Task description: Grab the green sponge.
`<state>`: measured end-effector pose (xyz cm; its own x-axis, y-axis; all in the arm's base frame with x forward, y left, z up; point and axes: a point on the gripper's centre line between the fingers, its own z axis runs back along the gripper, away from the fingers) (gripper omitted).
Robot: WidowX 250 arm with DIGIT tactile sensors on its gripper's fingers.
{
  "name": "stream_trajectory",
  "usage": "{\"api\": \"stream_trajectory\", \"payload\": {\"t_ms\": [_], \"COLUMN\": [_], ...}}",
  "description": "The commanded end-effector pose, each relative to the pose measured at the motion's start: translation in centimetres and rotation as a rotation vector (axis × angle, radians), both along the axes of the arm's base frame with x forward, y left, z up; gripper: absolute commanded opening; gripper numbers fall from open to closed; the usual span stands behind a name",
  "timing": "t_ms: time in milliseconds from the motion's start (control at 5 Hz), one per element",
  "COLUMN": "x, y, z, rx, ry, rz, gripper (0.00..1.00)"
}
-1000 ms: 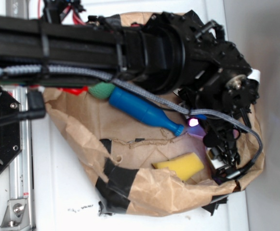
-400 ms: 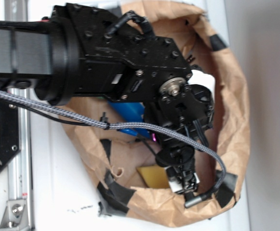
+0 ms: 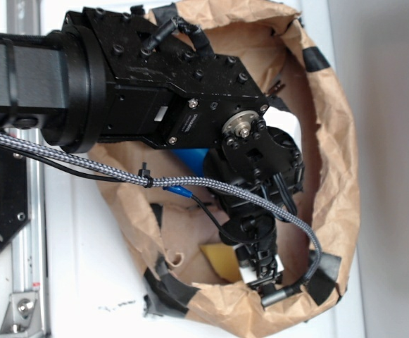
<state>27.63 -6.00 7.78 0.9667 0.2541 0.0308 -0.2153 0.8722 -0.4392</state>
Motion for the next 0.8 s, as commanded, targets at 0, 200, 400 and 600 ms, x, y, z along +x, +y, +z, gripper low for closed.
{"api": "stream_trajectory", "payload": {"t_ms": [0, 200, 400, 600], "x": [-0.5, -0.2, -0.4, 0.1], "y": [-3.4, -4.3, -4.5, -3.6], "z": [-2.6, -4.5, -6.0, -6.5], "rx": [0.034, 0.039, 0.067, 0.168], "ry": [0.094, 0.129, 0.178, 0.181], "rz": [0.01, -0.066, -0.057, -0.006], "gripper": [1.0, 1.0, 0.72, 0.0]}}
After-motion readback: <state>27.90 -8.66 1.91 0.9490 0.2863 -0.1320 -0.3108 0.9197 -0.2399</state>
